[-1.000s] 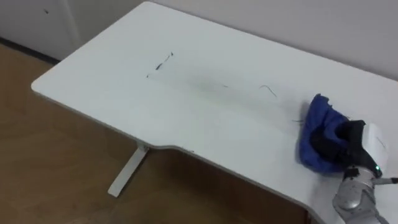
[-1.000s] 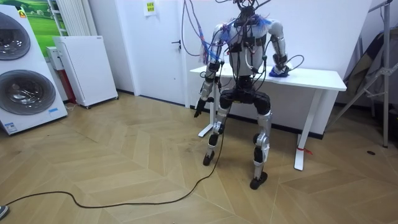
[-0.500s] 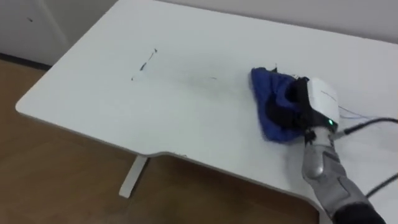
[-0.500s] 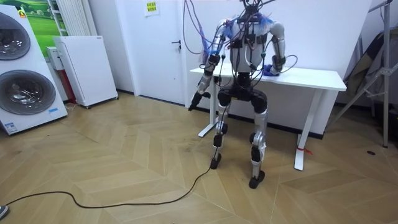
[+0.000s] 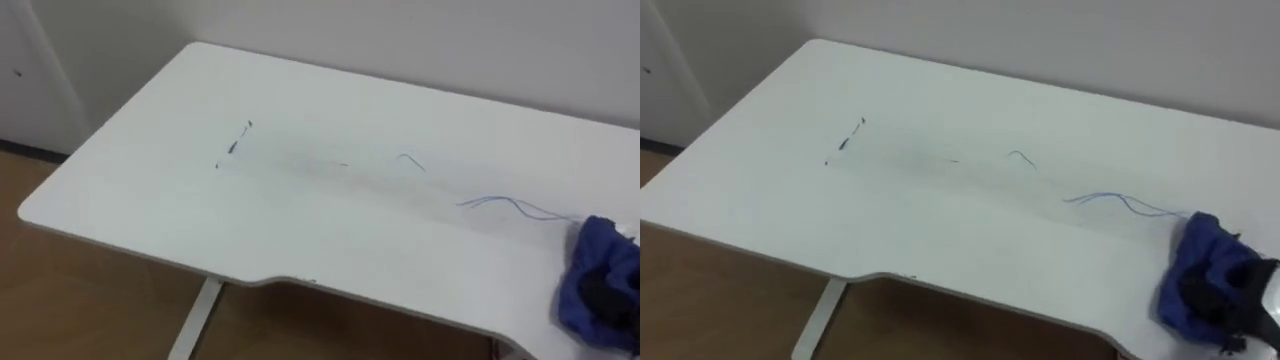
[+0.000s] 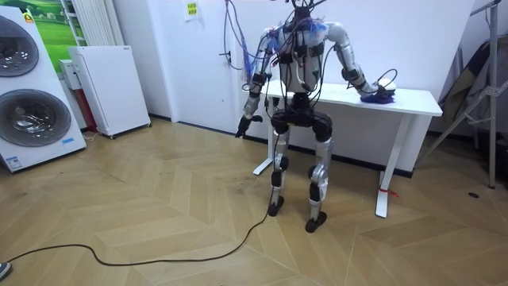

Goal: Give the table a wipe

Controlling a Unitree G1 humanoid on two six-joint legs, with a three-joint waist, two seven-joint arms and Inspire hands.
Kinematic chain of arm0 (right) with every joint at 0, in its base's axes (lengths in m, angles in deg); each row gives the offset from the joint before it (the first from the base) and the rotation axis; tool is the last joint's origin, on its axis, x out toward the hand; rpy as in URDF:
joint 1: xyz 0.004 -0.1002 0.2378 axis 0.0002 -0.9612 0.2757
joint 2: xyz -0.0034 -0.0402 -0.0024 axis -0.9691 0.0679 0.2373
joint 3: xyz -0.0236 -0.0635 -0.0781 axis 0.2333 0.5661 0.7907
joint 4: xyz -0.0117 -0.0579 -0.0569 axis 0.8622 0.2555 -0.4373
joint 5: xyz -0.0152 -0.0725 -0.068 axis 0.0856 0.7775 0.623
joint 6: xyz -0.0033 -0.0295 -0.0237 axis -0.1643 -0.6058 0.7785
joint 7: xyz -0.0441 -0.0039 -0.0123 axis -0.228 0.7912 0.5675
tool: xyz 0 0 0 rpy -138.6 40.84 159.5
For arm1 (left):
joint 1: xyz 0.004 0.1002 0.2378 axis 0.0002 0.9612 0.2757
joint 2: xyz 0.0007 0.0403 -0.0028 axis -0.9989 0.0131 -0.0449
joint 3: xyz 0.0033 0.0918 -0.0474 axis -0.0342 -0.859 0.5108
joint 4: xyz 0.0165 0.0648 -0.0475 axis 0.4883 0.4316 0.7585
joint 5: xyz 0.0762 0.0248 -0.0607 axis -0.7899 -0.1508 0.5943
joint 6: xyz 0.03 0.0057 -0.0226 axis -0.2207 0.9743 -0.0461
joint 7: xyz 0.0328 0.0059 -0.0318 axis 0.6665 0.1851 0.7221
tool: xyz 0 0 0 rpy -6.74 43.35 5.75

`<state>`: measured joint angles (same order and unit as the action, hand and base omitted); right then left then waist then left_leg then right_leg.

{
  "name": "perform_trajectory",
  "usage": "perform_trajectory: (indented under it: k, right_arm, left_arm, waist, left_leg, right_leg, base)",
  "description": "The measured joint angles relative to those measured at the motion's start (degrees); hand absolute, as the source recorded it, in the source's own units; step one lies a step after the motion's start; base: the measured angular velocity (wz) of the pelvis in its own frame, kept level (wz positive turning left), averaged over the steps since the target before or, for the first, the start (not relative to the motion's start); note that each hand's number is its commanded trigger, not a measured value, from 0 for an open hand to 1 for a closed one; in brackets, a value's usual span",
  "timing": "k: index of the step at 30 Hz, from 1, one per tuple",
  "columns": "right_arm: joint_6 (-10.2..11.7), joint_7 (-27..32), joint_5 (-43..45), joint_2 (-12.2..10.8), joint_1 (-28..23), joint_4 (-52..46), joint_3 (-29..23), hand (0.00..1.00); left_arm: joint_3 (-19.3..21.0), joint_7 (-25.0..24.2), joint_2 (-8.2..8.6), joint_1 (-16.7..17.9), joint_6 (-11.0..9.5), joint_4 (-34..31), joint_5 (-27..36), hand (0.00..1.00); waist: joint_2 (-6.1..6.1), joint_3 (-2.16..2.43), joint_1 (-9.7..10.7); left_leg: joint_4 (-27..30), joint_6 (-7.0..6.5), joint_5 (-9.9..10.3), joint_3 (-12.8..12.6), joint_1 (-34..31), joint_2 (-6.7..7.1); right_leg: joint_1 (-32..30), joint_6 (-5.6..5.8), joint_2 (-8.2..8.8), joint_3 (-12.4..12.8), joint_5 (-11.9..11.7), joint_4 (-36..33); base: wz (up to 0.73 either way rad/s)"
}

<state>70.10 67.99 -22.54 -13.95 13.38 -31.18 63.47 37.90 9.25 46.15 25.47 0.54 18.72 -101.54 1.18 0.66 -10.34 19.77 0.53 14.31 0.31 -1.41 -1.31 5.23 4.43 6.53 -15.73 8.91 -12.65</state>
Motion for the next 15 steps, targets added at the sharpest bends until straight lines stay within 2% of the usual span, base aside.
perform_trajectory:
  k: [1, 2, 3, 5, 6, 7, 8, 9, 11, 13, 14, 15]
  right_arm:
    - [-1.25, -0.68, 0.83, -0.44, 0.71, -1.45, 1.54, 1.00]
    - [-3.15, -2.29, 3.40, -1.57, 2.61, -4.38, 5.69, 1.00]
    - [-3.59, -3.47, 5.08, -2.26, 4.17, -5.41, 8.04, 1.00]
    - [-3.08, -8.11, 10.84, -3.92, 12.15, -5.74, 16.49, 1.00]
    - [-2.61, -9.78, 11.76, -4.01, 15.45, -5.78, 18.56, 1.00]
    - [-2.29, -10.35, 12.01, -4.02, 16.77, -5.79, 18.85, 1.00]
    - [-2.12, -10.81, 12.01, -3.99, 18.74, -5.73, 18.82, 1.00]
    - [-2.10, -10.82, 12.01, -3.81, 19.77, -5.72, 18.76, 1.00]
    - [-1.31, -10.82, 11.60, -2.43, 19.68, -5.04, 18.29, 1.00]
    - [-0.59, -10.29, 11.01, -0.48, 17.00, -2.33, 17.58, 1.00]
    - [2.31, -8.32, 8.50, -0.24, 12.99, -1.75, 13.68, 1.00]
    - [4.58, -6.49, 7.11, -0.21, 9.95, -1.51, 11.17, 1.00]
  left_arm:
    - [-0.43, -0.02, 0.19, -0.32, 0.22, 0.05, 0.00, 0.00]
    - [-1.27, -0.13, 0.47, -1.01, 0.59, 0.90, -0.06, 0.00]
    - [-1.59, -0.43, 0.64, -1.54, 0.67, 1.66, -0.05, 0.00]
    - [-3.31, -1.62, 0.99, -3.93, 0.76, 2.83, -0.30, 0.00]
    - [-4.28, -1.89, 1.10, -4.36, 0.79, 1.92, -0.51, 0.00]
    - [-4.74, -1.92, 1.07, -4.36, 0.88, 1.38, -0.52, 0.00]
    - [-4.85, -2.02, 1.05, -4.06, 1.06, 0.62, -0.46, 0.00]
    - [-4.82, -2.06, 0.77, -2.97, 1.54, -0.05, -0.17, 0.00]
    - [-4.68, -2.15, 0.33, -1.31, 2.02, -0.39, 0.00, 0.00]
    - [-4.54, -2.14, -0.12, 0.96, 2.26, -0.46, -0.01, 0.00]
    - [-3.30, -2.16, -0.28, 2.06, 2.14, -0.44, -0.30, 0.00]
    - [-1.82, -2.15, -0.45, 2.95, 2.09, -0.36, -0.51, 0.00]
  waist:
    - [-0.01, -0.01, -0.69]
    - [-0.13, -0.18, -1.82]
    - [-0.23, -0.31, -2.47]
    - [-0.30, -0.99, -4.34]
    - [-0.31, -1.47, -4.74]
    - [-0.26, -1.50, -5.36]
    - [-0.32, -1.66, -6.90]
    - [0.16, -1.42, -7.22]
    - [0.37, -1.30, -7.15]
    - [0.51, -1.23, -6.45]
    - [0.79, -1.17, -5.17]
    - [1.20, -1.08, -3.92]
  left_leg:
    - [-0.16, 0.00, -0.02, 0.31, 0.00, 0.00]
    - [-0.23, 0.05, 0.01, 1.66, -0.08, 0.00]
    - [-0.21, 0.14, 0.04, 2.53, -0.18, -0.02]
    - [-0.13, 0.78, -0.23, 5.32, -1.17, 0.02]
    - [-0.14, 1.15, -0.58, 6.56, -1.92, 0.08]
    - [-0.23, 1.25, -0.79, 6.98, -2.28, 0.10]
    - [-0.85, 1.26, -1.32, 7.84, -2.33, 0.22]
    - [-1.36, 1.29, -1.94, 9.39, -2.61, 0.72]
    - [-1.48, 1.30, -2.23, 10.14, -2.88, 1.19]
    - [-1.89, 1.16, -2.42, 9.96, -2.77, 1.43]
    - [-2.28, 0.93, -2.64, 9.45, -2.50, 1.63]
    - [-2.72, 0.67, -2.82, 7.80, -1.78, 1.72]
  right_leg:
    - [-0.42, -0.34, -0.33, 0.00, -0.29, -0.03]
    - [-1.12, -1.02, -1.09, -0.08, -0.72, -0.02]
    - [-1.47, -1.34, -1.51, -0.09, -0.91, 0.00]
    - [-2.42, -2.35, -2.59, -0.31, -0.73, 0.04]
    - [-2.59, -2.58, -2.72, -1.08, -0.15, 0.08]
    - [-2.84, -2.71, -2.72, -1.49, 0.08, -0.02]
    - [-3.33, -2.90, -2.77, -1.70, 0.48, 0.05]
    - [-3.25, -3.00, -2.83, -1.70, 0.99, 0.16]
    - [-2.88, -2.89, -2.64, -2.17, 1.68, 0.31]
    - [-1.85, -2.56, -2.37, -3.59, 1.90, 0.74]
    - [-0.60, -2.31, -2.12, -4.31, 2.05, 1.25]
    - [0.52, -1.83, -1.76, -4.43, 2.34, 1.33]
  base:
    - [-0.69]
    - [-0.52]
    - [-0.46]
    - [0.06]
    - [0.45]
    - [0.54]
    - [0.56]
    - [0.60]
    - [0.57]
    - [0.65]
    - [0.89]
    - [0.77]
